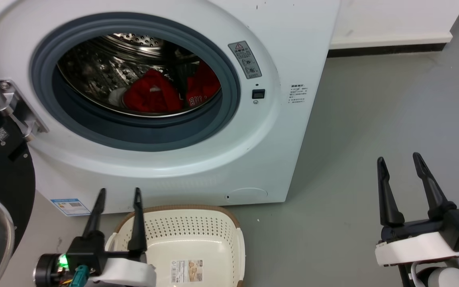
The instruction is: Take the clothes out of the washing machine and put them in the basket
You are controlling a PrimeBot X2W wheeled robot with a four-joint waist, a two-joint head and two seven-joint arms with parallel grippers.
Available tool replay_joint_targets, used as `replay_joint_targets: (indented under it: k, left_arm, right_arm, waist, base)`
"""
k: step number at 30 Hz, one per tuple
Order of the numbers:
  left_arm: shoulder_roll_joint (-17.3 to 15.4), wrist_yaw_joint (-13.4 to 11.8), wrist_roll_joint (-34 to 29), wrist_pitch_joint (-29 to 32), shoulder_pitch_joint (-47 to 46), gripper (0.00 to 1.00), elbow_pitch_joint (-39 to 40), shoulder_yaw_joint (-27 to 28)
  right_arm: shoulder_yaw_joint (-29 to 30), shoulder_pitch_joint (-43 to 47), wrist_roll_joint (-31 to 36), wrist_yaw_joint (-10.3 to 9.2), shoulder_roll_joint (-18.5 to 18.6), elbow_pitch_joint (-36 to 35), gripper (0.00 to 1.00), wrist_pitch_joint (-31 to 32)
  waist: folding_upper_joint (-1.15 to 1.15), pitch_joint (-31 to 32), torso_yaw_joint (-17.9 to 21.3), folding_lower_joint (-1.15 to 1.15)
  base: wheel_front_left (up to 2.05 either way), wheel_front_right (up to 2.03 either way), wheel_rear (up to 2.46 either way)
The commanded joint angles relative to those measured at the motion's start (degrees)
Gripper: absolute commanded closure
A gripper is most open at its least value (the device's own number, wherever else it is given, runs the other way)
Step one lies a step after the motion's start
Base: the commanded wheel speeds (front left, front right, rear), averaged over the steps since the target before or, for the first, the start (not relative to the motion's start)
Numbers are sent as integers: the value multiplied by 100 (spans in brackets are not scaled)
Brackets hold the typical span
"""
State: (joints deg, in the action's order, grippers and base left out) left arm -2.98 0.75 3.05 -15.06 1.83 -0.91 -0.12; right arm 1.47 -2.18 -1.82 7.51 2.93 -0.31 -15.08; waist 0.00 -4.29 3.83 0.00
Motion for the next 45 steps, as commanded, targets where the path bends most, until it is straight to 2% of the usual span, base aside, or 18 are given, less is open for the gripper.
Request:
replay_joint_targets:
  k: [1,5,10,15,20,22,24,33,36,45]
  left_arm:
    - [14,47,-39,-17,-140,0,-79,-31]
    - [-2,133,-32,-16,-464,0,-402,70]
    - [-260,307,-120,-17,-1242,0,-705,177]
    - [-693,439,-159,-16,-2412,0,-1232,295]
    - [-1274,560,-61,122,-3960,0,-2305,322]
    - [-1467,600,-29,394,-4624,0,-2735,257]
    - [-1659,615,44,922,-5238,0,-3233,265]
    - [-2395,669,-112,2679,-7731,0,-4307,-509]
    - [-2534,666,21,2982,-8065,0,-4513,-789]
    - [-3383,663,503,4222,-9268,0,-4994,-2066]
  right_arm:
    - [-9,-107,-34,-4,-9,-50,0,-14]
    - [-9,-292,-51,-4,-8,-142,0,-13]
    - [28,-594,-143,-4,-10,-292,0,-14]
    - [72,-908,-281,-4,-11,-402,0,-13]
    - [18,-1209,-403,-4,-12,-470,0,-13]
    - [17,-1308,-457,-4,-11,-489,0,-14]
    - [11,-1382,-487,-4,-11,-492,0,-13]
    - [-234,-1627,-936,-4,-13,-567,0,-14]
    - [-330,-1665,-992,-5,-10,-585,0,-14]
    - [-694,-1616,-1540,-4,-14,-682,0,-13]
  waist:
    - [0,-152,55,0]
    - [0,-602,171,0]
    - [0,-1346,346,0]
    - [0,-2106,510,0]
    - [0,-2800,665,0]
    - [0,-3033,713,0]
    - [0,-3264,761,0]
    - [0,-4045,1096,0]
    - [0,-4162,1189,0]
    - [0,-4580,1616,0]
  base:
    - [0,0,0]
    - [0,0,0]
    - [0,0,0]
    - [0,0,0]
    - [0,0,0]
    - [0,0,0]
    - [0,0,0]
    - [0,0,0]
    - [0,0,0]
    - [0,0,0]
